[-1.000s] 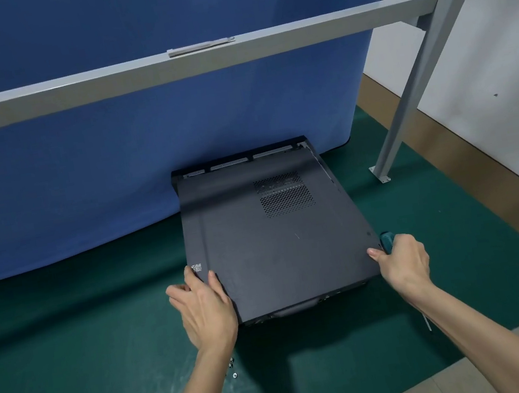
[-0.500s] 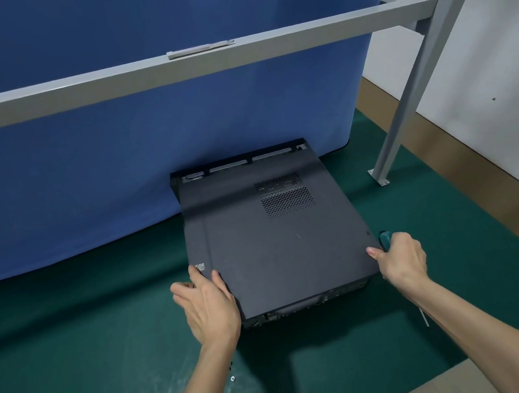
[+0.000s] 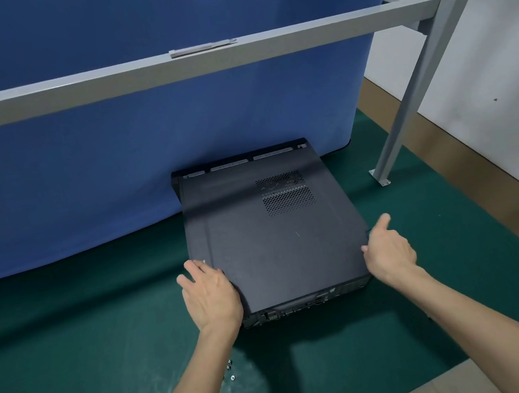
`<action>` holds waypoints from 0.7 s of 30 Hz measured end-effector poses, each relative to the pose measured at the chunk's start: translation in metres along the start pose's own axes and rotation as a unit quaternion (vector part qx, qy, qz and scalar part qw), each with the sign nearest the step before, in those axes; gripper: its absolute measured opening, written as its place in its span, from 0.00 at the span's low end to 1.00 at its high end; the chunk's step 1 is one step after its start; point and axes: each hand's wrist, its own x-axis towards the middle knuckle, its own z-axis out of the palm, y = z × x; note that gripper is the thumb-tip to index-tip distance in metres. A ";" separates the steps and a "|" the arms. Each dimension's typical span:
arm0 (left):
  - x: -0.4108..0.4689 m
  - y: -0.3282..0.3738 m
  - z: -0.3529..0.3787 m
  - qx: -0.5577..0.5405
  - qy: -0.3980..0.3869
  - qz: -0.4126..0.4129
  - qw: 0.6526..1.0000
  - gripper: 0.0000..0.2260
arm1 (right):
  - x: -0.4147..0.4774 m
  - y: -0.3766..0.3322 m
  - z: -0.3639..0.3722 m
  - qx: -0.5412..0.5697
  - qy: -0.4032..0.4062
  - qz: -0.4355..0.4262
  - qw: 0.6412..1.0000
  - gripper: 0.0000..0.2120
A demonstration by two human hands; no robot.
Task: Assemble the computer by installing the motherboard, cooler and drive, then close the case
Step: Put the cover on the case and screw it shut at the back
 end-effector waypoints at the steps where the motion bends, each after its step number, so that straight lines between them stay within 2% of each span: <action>1: 0.000 0.001 0.000 0.005 -0.004 0.002 1.000 0.18 | 0.000 -0.001 -0.001 -0.013 0.001 -0.006 1.000 0.17; 3: 0.002 -0.001 -0.001 0.020 0.002 0.005 1.000 0.17 | 0.002 0.001 -0.003 -0.032 0.003 -0.012 0.999 0.15; 5: 0.002 -0.004 -0.003 0.038 0.021 0.031 0.999 0.19 | 0.007 0.009 -0.009 -0.004 0.015 0.000 1.000 0.15; 7: 0.001 -0.005 -0.002 0.003 0.026 0.110 0.994 0.23 | 0.016 0.021 -0.013 0.072 0.025 0.042 0.996 0.17; 9: -0.006 0.002 0.000 -0.075 0.003 0.216 0.973 0.24 | 0.030 0.036 -0.013 0.168 0.000 0.100 0.981 0.19; 12: -0.019 0.023 0.003 -0.123 -0.011 0.316 0.941 0.22 | 0.049 0.053 0.001 0.337 -0.066 0.141 0.929 0.12; 14: -0.025 0.036 0.008 -0.127 0.002 0.340 0.932 0.20 | 0.058 0.060 0.013 0.385 -0.094 0.148 0.906 0.09; 17: -0.026 0.054 0.013 -0.144 0.014 0.343 0.928 0.18 | 0.073 0.068 0.036 0.400 -0.094 0.146 0.900 0.15; 21: -0.023 0.072 0.017 -0.145 0.056 0.327 0.932 0.12 | 0.097 0.071 0.061 0.407 -0.086 0.160 0.895 0.18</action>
